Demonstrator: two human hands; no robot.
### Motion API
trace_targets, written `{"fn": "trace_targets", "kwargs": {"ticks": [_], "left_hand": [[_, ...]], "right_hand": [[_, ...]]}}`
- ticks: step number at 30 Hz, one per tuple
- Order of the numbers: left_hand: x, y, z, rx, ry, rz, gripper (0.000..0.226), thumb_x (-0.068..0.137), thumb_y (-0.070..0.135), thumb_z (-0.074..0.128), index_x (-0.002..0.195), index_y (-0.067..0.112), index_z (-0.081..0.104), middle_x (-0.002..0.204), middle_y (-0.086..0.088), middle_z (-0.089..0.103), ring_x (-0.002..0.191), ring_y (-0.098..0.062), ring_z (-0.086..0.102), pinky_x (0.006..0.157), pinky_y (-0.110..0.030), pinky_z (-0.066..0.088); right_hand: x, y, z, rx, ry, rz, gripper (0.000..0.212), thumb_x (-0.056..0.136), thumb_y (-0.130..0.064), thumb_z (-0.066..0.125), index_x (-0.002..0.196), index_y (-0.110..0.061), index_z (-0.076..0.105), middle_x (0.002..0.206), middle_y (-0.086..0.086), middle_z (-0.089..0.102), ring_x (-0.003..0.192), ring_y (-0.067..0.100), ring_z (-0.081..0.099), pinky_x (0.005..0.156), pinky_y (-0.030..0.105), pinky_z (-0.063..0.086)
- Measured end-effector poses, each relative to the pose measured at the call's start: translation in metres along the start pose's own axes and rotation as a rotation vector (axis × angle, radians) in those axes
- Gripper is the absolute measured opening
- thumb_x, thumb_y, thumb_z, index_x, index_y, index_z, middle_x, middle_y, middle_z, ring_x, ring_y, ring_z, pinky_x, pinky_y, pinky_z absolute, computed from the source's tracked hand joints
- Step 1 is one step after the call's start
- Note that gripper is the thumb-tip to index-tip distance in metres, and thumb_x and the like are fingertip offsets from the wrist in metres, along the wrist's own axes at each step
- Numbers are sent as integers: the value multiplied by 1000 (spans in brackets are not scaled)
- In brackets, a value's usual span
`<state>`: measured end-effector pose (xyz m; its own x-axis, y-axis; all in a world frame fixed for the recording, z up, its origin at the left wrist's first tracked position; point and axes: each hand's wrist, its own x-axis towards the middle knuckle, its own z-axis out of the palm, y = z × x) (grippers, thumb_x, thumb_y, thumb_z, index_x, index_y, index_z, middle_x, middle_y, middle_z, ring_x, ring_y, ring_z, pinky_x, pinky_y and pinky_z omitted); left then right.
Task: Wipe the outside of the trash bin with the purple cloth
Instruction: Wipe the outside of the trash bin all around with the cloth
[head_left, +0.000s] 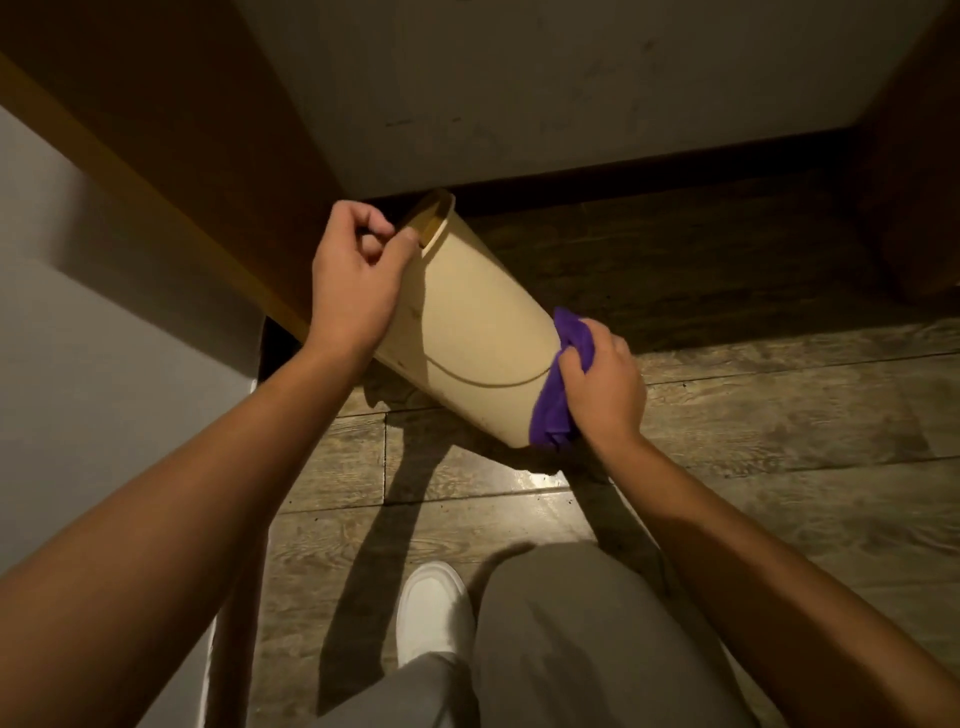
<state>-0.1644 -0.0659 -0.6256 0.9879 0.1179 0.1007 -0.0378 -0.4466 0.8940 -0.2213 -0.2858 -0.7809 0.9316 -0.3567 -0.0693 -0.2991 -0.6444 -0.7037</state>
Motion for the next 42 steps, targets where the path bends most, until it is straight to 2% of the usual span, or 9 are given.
{"fn": "trace_targets", "kwargs": {"ticks": [3, 10, 15, 20, 23, 27, 32, 38, 42], "left_hand": [[-11, -2, 1, 36, -55, 71, 11, 97, 21, 53, 94, 26, 62, 99, 9, 62, 95, -6, 59, 82, -32, 51], [-15, 6, -5, 63, -321, 105, 37, 105, 17, 50, 137, 34, 58, 131, 19, 57, 106, 23, 52, 80, -5, 49], [-3, 5, -6, 93, -269, -35, 15, 102, 28, 55, 110, 31, 67, 109, 12, 68, 102, -5, 63, 86, -35, 50], [-20, -21, -8, 272, -291, -32, 48, 105, 52, 37, 85, 24, 71, 97, -6, 69, 88, -18, 62, 74, -40, 52], [-27, -23, 8, 305, -181, 89, 54, 104, 50, 39, 83, 13, 71, 83, -12, 71, 77, -30, 65, 69, -51, 56], [-30, -25, 28, 383, -129, 244, 50, 107, 38, 38, 79, 7, 64, 66, -8, 61, 60, -29, 56, 56, -44, 44], [-23, -35, 18, 343, -70, 121, 41, 108, 43, 35, 79, 26, 57, 69, 7, 56, 62, -12, 53, 57, -30, 42], [-22, -27, 17, 525, -65, 181, 65, 102, 58, 27, 90, 13, 72, 77, -9, 69, 71, -27, 63, 65, -45, 53], [-25, -17, 30, 535, -126, 228, 62, 104, 55, 30, 94, 11, 73, 77, -7, 69, 70, -24, 63, 65, -42, 51]], "right_hand": [[-3, 9, -10, 33, 7, 67, 48, 100, -34, 64, 146, -24, 51, 131, 4, 64, 111, 26, 65, 88, 42, 56], [-1, -54, -30, 407, 161, -76, 48, 93, -31, 71, 137, -32, 53, 132, -9, 61, 112, 12, 62, 88, 28, 56], [-4, -72, -27, 376, 114, -201, 50, 93, -28, 72, 140, -30, 54, 140, -6, 59, 122, 12, 58, 95, 27, 53], [5, -57, -32, 219, 53, -95, 47, 96, -25, 71, 141, -27, 58, 143, 0, 58, 125, 20, 58, 101, 45, 54], [6, -81, -43, 325, 88, -189, 57, 95, -31, 70, 148, -35, 51, 144, -5, 58, 122, 9, 55, 92, 25, 50], [2, -126, -27, 305, 154, -403, 52, 97, -40, 59, 148, -33, 54, 146, 2, 58, 127, 21, 56, 97, 36, 51], [-6, -82, 10, 122, 117, -320, 50, 99, -42, 51, 146, -27, 56, 156, 9, 49, 142, 33, 44, 110, 49, 43], [22, -5, 8, 91, -14, 129, 45, 101, -30, 62, 145, -27, 56, 137, 8, 58, 122, 29, 60, 97, 40, 52], [13, -61, -7, 387, 116, -181, 44, 96, -35, 62, 141, -34, 58, 141, -1, 58, 124, 20, 58, 100, 39, 53]]}}
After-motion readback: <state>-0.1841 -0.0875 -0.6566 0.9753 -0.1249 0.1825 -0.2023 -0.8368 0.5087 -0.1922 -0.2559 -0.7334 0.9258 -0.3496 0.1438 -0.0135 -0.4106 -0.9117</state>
